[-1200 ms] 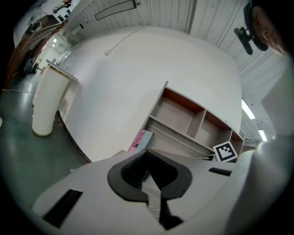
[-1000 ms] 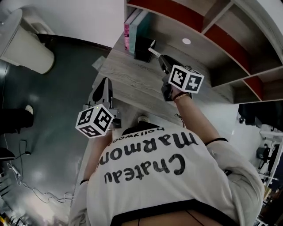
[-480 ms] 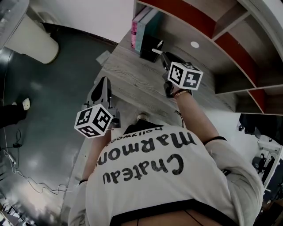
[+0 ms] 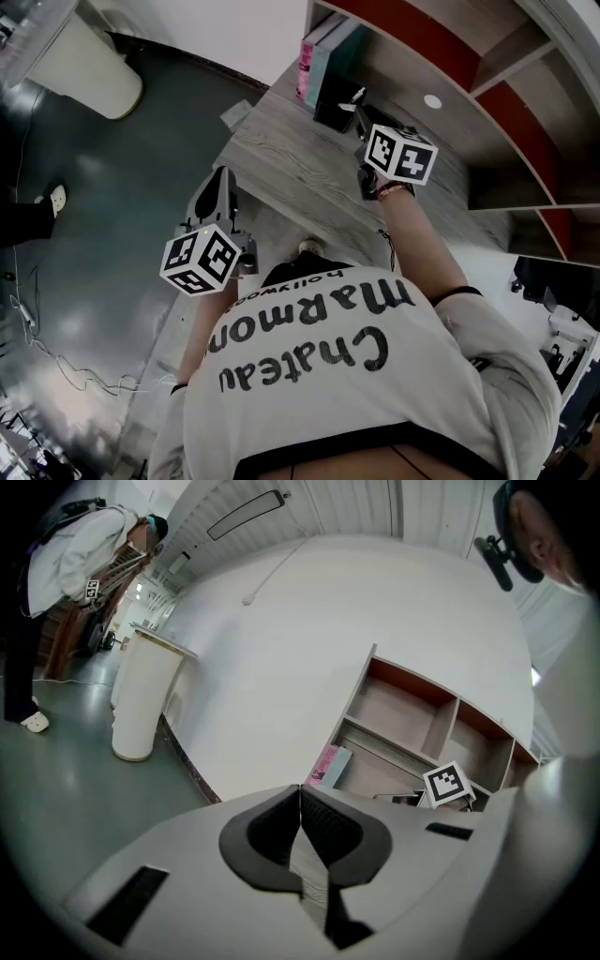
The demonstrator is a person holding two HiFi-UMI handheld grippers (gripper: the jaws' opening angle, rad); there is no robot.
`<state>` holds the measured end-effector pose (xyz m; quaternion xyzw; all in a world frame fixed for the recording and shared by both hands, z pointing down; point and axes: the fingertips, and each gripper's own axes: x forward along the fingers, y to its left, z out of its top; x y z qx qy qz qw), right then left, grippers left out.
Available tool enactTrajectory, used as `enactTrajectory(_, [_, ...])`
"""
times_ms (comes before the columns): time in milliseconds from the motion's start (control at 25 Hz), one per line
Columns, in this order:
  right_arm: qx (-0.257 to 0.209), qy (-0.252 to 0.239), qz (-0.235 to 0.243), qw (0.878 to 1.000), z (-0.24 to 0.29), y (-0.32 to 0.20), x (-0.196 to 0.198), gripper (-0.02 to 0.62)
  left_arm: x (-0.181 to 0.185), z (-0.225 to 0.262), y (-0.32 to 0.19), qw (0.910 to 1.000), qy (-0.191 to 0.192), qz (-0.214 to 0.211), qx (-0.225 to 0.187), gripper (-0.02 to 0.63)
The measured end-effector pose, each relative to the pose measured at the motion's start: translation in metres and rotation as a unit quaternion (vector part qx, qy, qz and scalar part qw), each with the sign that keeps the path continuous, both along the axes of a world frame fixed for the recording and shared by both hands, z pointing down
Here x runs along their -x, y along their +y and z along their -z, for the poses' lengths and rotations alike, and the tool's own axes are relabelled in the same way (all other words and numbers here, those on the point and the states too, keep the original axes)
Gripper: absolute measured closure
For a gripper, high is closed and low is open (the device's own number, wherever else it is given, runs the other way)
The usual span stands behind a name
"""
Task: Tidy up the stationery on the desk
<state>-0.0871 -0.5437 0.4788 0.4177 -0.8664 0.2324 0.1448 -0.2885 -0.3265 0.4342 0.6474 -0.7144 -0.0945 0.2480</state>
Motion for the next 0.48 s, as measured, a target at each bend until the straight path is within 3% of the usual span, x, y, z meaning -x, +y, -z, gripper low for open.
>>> enactTrajectory(480, [0.005,0.013,0.012,1.000,-0.013,-0.007,0.012,0.518,0.012,-0.007,0.010,0.9997,0.000,0.020,0.013,0.591])
